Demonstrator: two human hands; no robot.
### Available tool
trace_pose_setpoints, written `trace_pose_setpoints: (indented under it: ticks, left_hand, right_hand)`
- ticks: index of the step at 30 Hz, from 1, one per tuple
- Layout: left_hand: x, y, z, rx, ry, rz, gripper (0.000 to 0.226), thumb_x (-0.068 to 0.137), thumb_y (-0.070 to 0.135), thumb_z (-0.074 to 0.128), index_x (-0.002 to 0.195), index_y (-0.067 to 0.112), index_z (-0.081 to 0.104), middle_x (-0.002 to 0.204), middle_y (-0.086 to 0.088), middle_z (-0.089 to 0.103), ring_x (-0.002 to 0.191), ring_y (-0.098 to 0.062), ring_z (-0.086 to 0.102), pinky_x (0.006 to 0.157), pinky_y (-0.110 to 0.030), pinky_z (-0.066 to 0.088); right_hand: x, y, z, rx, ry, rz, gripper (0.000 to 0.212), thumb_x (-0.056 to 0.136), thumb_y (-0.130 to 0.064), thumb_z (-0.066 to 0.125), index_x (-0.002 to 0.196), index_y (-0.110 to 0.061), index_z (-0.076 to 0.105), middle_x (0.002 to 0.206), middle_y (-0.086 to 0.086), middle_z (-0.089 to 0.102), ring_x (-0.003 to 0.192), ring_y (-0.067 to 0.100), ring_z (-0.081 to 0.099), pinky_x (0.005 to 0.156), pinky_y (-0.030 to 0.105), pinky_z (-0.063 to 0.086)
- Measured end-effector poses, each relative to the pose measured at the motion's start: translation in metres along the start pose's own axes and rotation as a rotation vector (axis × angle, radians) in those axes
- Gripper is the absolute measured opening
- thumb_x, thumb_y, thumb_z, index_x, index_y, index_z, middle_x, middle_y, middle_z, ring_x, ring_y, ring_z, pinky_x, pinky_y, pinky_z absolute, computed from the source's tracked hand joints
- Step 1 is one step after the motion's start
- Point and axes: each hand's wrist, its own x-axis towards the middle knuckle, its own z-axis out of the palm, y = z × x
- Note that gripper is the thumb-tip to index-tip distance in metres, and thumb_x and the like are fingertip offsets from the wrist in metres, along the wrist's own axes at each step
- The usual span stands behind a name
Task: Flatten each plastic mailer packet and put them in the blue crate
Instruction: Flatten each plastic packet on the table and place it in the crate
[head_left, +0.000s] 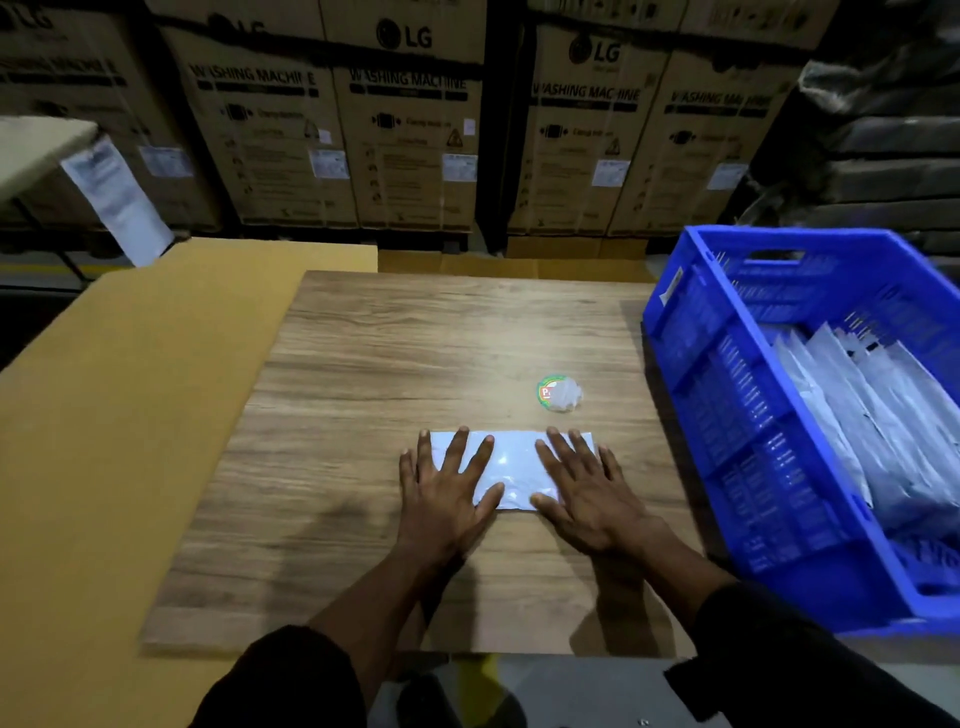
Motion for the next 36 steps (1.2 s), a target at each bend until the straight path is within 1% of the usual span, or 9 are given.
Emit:
trace_pose_setpoints:
  ticks: [7, 11, 13, 16, 19, 22, 26, 31, 36]
  left_hand:
    - [0.006, -0.008, 0.001, -0.02, -0.117, 0.024, 0.071, 0.092, 0.073, 0.036, 0.154, 0.039, 0.036, 0.16, 0.003, 0.037, 0.145, -0.048, 0.029, 0.11, -0.069, 0.028]
    - [0.001, -0.01, -0.004, -0.02, -0.116, 0.038, 0.102, 0.078, 0.093, 0.028, 0.16, 0.033, 0.02, 0.168, -0.001, 0.013, 0.153, -0.04, 0.007, 0.114, -0.065, 0.008]
    - [-0.003, -0.011, -0.009, 0.021, -0.103, 0.107, 0.096, 0.081, 0.082, 0.044, 0.157, 0.024, 0.034, 0.165, -0.006, 0.024, 0.152, -0.038, 0.016, 0.112, -0.067, 0.012]
    - [0.004, -0.013, -0.013, 0.079, -0.055, 0.153, 0.066, 0.077, 0.037, 0.072, 0.138, 0.022, 0.052, 0.145, -0.007, 0.054, 0.142, -0.036, 0.034, 0.106, -0.069, 0.031]
    - [0.013, -0.015, -0.016, 0.081, -0.038, 0.137, 0.058, 0.079, 0.017, 0.05, 0.136, 0.03, 0.051, 0.136, -0.003, 0.061, 0.137, -0.033, 0.037, 0.104, -0.067, 0.03]
    - [0.022, -0.017, -0.024, 0.099, -0.14, 0.134, 0.063, 0.088, 0.014, 0.036, 0.146, 0.037, 0.044, 0.151, 0.0, 0.047, 0.144, -0.032, 0.032, 0.105, -0.07, 0.03]
    - [0.027, -0.014, -0.034, 0.05, -0.285, 0.106, 0.065, 0.1, 0.012, 0.033, 0.156, 0.043, 0.019, 0.166, 0.005, 0.014, 0.152, -0.027, 0.005, 0.114, -0.06, 0.018]
    - [0.032, -0.022, -0.033, -0.129, -0.22, 0.101, 0.067, 0.099, 0.021, 0.045, 0.158, 0.038, 0.018, 0.166, 0.0, 0.016, 0.151, -0.025, 0.013, 0.114, -0.056, 0.027]
    - [0.027, -0.028, -0.023, -0.376, 0.107, -0.036, 0.078, 0.095, 0.052, 0.038, 0.158, 0.013, 0.014, 0.163, -0.017, 0.024, 0.148, -0.031, 0.027, 0.117, -0.044, 0.031]
  right_hand:
    - [-0.008, -0.028, -0.004, -0.061, 0.28, -0.209, 0.051, 0.091, -0.039, 0.051, 0.137, -0.017, 0.048, 0.164, 0.011, 0.018, 0.15, 0.037, 0.016, 0.113, 0.057, 0.028]
    - [-0.009, -0.032, -0.002, 0.022, 0.317, -0.165, 0.033, 0.089, -0.033, 0.054, 0.117, -0.016, 0.056, 0.156, 0.011, 0.037, 0.141, 0.038, 0.038, 0.097, 0.049, 0.049]
    - [-0.013, -0.036, -0.006, 0.034, 0.362, -0.127, 0.03, 0.088, -0.035, 0.054, 0.112, -0.017, 0.059, 0.152, 0.007, 0.044, 0.136, 0.033, 0.047, 0.085, 0.042, 0.056]
    - [-0.021, -0.042, -0.016, 0.021, 0.456, -0.079, 0.031, 0.088, -0.038, 0.052, 0.11, -0.018, 0.06, 0.154, 0.005, 0.043, 0.131, 0.027, 0.053, 0.064, 0.036, 0.055]
    - [-0.032, -0.045, -0.016, -0.096, 0.492, -0.256, 0.043, 0.091, -0.031, 0.044, 0.129, -0.016, 0.054, 0.159, 0.006, 0.035, 0.143, 0.036, 0.035, 0.102, 0.052, 0.047]
    - [-0.042, -0.051, -0.008, -0.232, 0.534, -0.51, 0.033, 0.099, -0.027, 0.046, 0.129, -0.024, 0.059, 0.149, -0.005, 0.049, 0.148, 0.04, 0.025, 0.111, 0.071, 0.022]
    - [-0.03, -0.051, -0.003, -0.364, 0.431, -0.476, 0.02, 0.099, -0.026, 0.047, 0.106, -0.024, 0.066, 0.136, -0.006, 0.06, 0.144, 0.042, 0.032, 0.101, 0.075, 0.033]
    - [-0.003, -0.038, -0.02, -0.334, 0.334, -0.46, 0.009, 0.088, -0.022, 0.055, 0.089, -0.023, 0.064, 0.103, 0.001, 0.069, 0.128, 0.042, 0.054, 0.074, 0.051, 0.055]
    - [0.004, -0.021, -0.063, -0.318, 0.294, -0.346, 0.033, 0.084, -0.031, 0.065, 0.117, -0.031, 0.065, 0.128, 0.0, 0.064, 0.109, 0.027, 0.066, 0.047, 0.03, 0.053]
